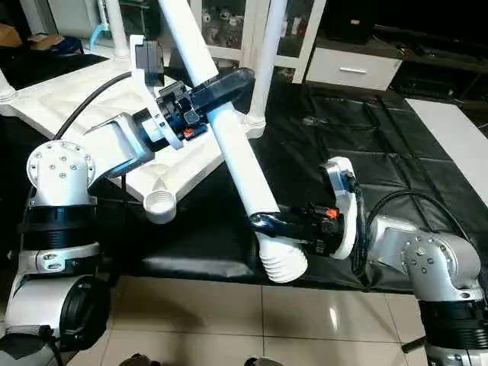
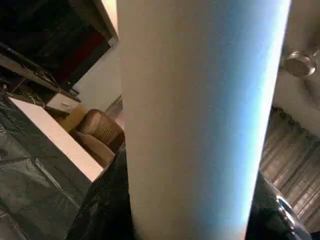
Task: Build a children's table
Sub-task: Pick table leg
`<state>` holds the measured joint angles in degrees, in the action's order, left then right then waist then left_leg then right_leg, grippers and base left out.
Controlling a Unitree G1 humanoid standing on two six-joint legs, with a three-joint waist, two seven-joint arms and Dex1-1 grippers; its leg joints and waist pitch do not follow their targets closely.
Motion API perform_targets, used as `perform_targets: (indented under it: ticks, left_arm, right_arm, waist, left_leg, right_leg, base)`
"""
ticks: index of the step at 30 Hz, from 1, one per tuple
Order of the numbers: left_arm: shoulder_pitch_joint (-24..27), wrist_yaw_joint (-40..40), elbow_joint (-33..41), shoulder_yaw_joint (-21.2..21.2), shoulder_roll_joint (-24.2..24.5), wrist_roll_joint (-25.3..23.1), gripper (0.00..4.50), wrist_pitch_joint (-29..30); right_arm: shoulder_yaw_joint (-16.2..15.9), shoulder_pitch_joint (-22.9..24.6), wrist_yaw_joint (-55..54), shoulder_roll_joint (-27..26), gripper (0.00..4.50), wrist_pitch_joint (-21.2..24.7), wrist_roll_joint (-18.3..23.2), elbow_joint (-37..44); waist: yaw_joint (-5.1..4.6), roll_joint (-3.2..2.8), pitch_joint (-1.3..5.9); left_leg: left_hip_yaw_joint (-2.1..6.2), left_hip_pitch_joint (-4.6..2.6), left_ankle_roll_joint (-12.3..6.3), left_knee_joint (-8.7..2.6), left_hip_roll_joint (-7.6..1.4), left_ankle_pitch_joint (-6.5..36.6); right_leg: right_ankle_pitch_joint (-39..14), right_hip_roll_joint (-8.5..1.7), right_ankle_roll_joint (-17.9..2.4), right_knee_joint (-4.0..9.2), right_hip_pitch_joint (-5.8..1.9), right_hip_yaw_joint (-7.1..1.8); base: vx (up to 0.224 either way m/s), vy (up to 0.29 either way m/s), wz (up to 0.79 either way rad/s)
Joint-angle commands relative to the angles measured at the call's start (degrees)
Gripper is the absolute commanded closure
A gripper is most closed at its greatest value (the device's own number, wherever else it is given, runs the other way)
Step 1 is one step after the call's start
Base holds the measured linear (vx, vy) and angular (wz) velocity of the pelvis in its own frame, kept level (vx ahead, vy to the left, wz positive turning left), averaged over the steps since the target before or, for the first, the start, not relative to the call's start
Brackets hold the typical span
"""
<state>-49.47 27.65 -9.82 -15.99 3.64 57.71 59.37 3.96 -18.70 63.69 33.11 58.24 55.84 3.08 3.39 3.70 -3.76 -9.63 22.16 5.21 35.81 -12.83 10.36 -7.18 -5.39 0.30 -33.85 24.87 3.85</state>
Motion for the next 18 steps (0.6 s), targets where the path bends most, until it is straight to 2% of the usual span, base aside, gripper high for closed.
perform_targets:
  ticks: [1,6,9,10,13,14,15,16,18]
  left_arm:
    - [-1.9,-0.8,0.8,-0.8,0.0,0.0,2.77,-1.6]
    - [-1.6,-1.2,0.9,-0.9,0.1,-0.1,2.78,-2.0]
    - [-1.5,-1.5,0.9,-1.1,0.3,-0.3,2.78,-2.5]
    - [-1.3,-1.7,1.2,-0.8,0.9,-1.4,2.78,-3.6]
    - [-1.3,-1.7,1.3,-0.7,1.0,-1.6,2.78,-3.8]
    - [-1.3,-1.7,1.5,-0.3,1.4,-2.6,2.78,-4.4]
    - [-1.1,-1.0,2.4,2.5,3.8,-6.9,2.78,-6.6]
    - [-1.3,-1.2,2.7,4.0,5.3,-9.9,2.78,-8.2]
    - [-1.8,-1.8,2.9,5.9,7.4,-13.5,2.78,-9.7]
  right_arm:
    - [0.3,0.1,-1.2,0.8,2.64,0.2,-1.3,-1.0]
    - [0.3,0.3,-1.3,0.4,2.64,-0.6,-1.8,-0.9]
    - [0.0,0.5,-1.5,0.3,2.64,-2.1,-2.9,-0.7]
    - [0.1,0.6,-2.2,-0.1,2.64,-3.4,-3.8,-0.7]
    - [0.1,0.5,-2.3,-0.1,2.64,-3.5,-3.9,-0.8]
    - [0.3,0.5,-2.7,-0.4,2.08,-3.9,-4.1,-0.9]
    - [1.4,-0.1,-5.7,-1.6,1.94,-7.2,-6.3,-1.5]
    - [2.3,-0.5,-8.0,-2.5,1.94,-10.5,-8.4,-1.9]
    - [3.6,-1.0,-10.8,-3.3,1.74,-14.8,-11.0,-2.1]
  waist:
    - [-0.01,-0.64,4.71]
    - [-0.05,-0.67,4.69]
    - [-0.09,-0.73,4.64]
    - [0.01,-0.91,4.68]
    - [-0.12,-0.80,4.67]
    - [-0.12,-0.82,4.67]
    - [-0.09,-1.02,4.73]
    - [-0.37,-0.64,4.67]
    - [-0.68,-0.72,4.59]
  left_leg:
    - [-0.54,-0.78,-0.01,-4.45,0.48,14.5]
    - [-0.53,-0.77,0.00,-4.46,0.51,14.9]
    - [-0.50,-0.79,0.10,-4.49,0.51,15.3]
    - [-0.45,-0.85,0.21,-4.52,0.46,15.4]
    - [-0.47,-0.87,0.16,-4.51,0.51,15.7]
    - [-0.44,-0.85,0.12,-4.56,0.46,15.6]
    - [-0.35,-1.03,0.34,-4.61,0.36,15.6]
    - [-0.42,-0.80,0.36,-4.63,0.48,15.5]
    - [-0.38,-1.01,1.31,-4.68,0.44,16.2]
  right_leg:
    - [-22.7,-1.12,-7.5,4.48,-3.54,-0.61]
    - [-23.5,-1.10,-7.2,4.60,-3.50,-0.56]
    - [-24.0,-1.08,-6.9,4.68,-3.42,-0.52]
    - [-23.9,-1.15,-6.9,4.66,-3.40,-0.53]
    - [-24.1,-1.09,-6.9,4.69,-3.37,-0.49]
    - [-23.7,-1.08,-7.0,4.66,-3.38,-0.52]
    - [-23.8,-1.22,-6.7,4.65,-3.08,-0.53]
    - [-23.8,-1.06,-6.6,4.56,-3.26,-0.53]
    - [-25.2,-1.05,-5.5,4.65,-3.08,-0.53]
  base:
    - [0.000,0.000,0.00]
    - [0.000,0.000,0.00]
    - [0.000,0.000,0.00]
    - [0.000,0.000,0.00]
    - [0.000,0.000,0.00]
    - [0.000,0.000,0.00]
    - [0.000,0.000,0.00]
    - [0.000,0.000,0.00]
    - [0.000,0.000,0.00]
